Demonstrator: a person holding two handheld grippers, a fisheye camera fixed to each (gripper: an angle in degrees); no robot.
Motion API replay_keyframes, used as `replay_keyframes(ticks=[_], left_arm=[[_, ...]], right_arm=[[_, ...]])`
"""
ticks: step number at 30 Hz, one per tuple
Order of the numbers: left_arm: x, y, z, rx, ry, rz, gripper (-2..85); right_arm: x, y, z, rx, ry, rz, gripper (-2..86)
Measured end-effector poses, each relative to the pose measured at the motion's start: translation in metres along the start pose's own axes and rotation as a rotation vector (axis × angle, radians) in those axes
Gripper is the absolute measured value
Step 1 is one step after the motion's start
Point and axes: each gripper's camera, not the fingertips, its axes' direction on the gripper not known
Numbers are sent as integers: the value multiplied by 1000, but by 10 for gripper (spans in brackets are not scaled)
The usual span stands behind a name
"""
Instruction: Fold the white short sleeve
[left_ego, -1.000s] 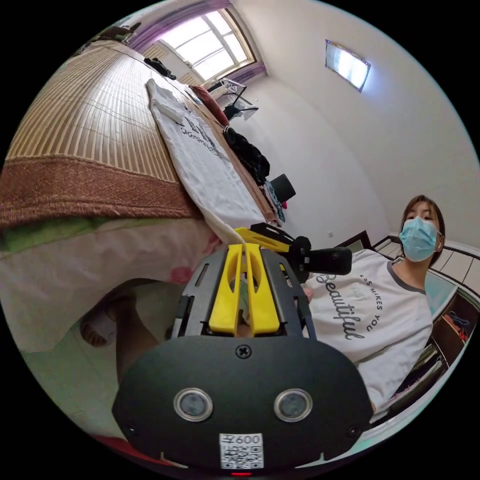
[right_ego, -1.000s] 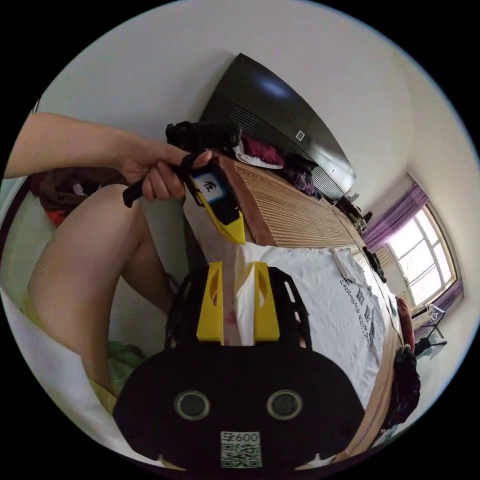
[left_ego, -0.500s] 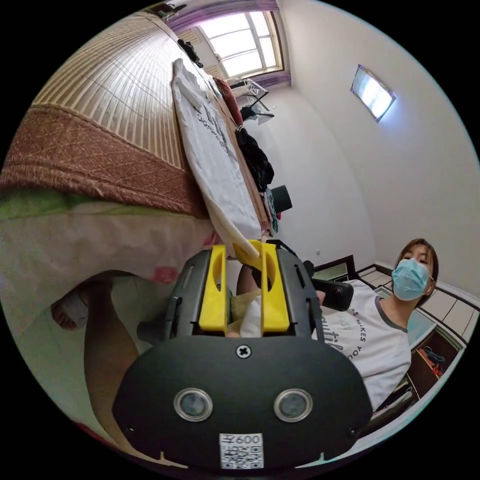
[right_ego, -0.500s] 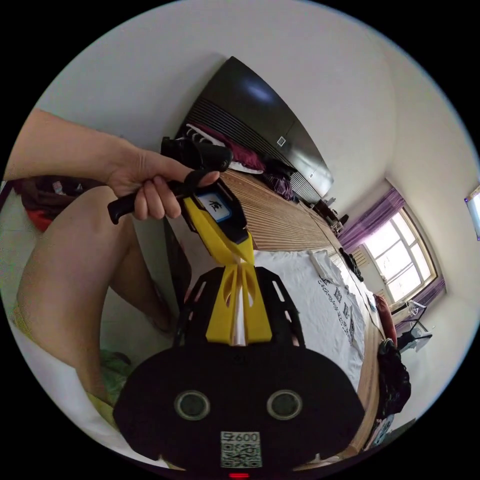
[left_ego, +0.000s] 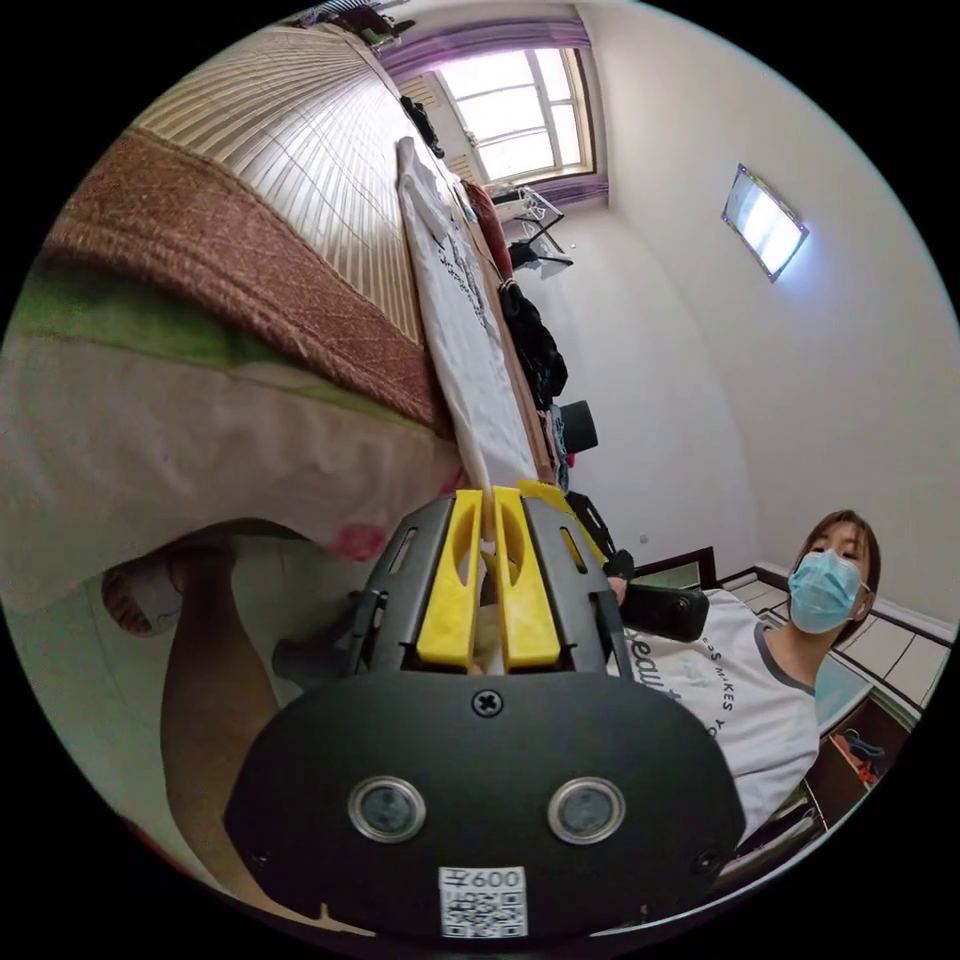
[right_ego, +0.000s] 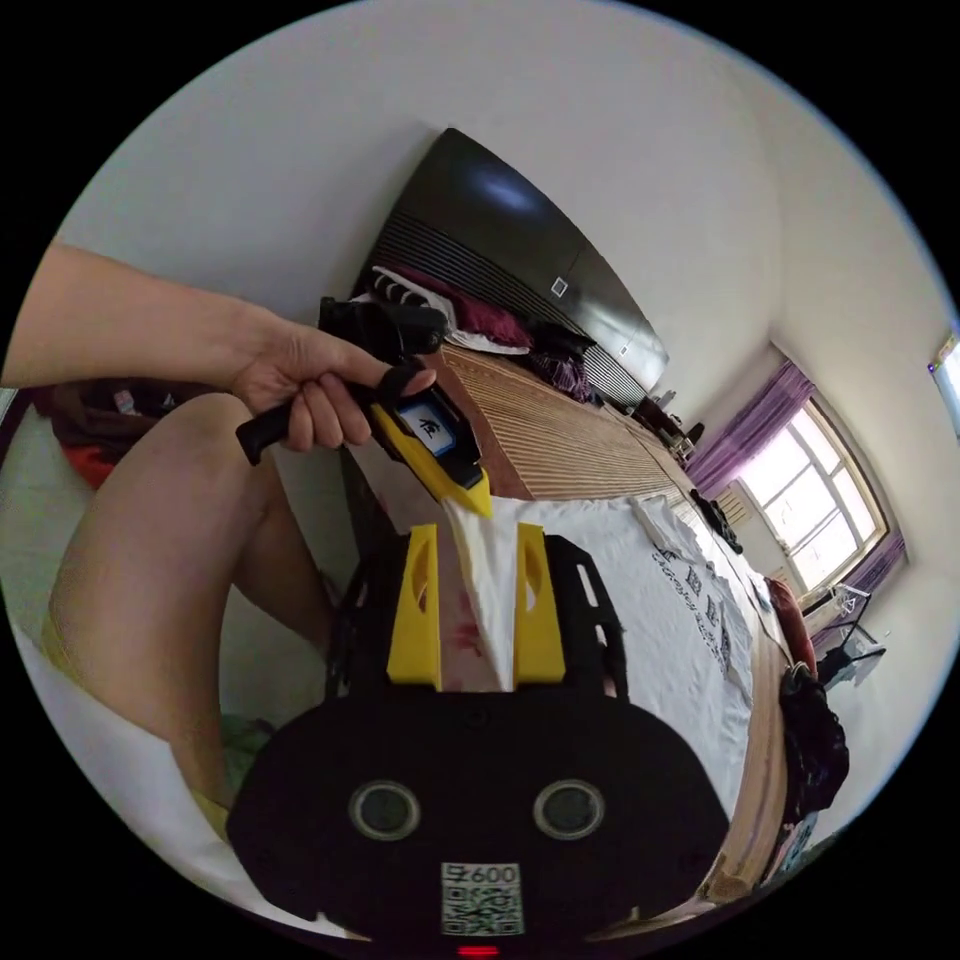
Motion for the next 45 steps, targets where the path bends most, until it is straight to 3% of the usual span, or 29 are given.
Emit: replay_keyframes(ticks=[4,11,15,24,35,40,45], left_arm=[[-6,7,6,30,57,-7,29],[-17,14,32,-40,-2,-46,103],[-17,20,40,-18,58,-16,39],[-24,46,38,18,125,-22,21],[-51,84,50,69,167,-81,20],[-67,100,59,76,144,-123,20],[-78,112,72,94,155,-148,19]], right_arm=[[-20,6,37,-137,104,-99,61],[-26,-5,48,-145,162,-112,-6],[-32,-10,51,-144,170,-139,-8],[-23,-16,66,-267,334,-259,-6],[75,91,6,-686,546,-391,-8],[95,104,-41,-710,533,-502,-8],[129,80,-70,-763,482,-467,-8]])
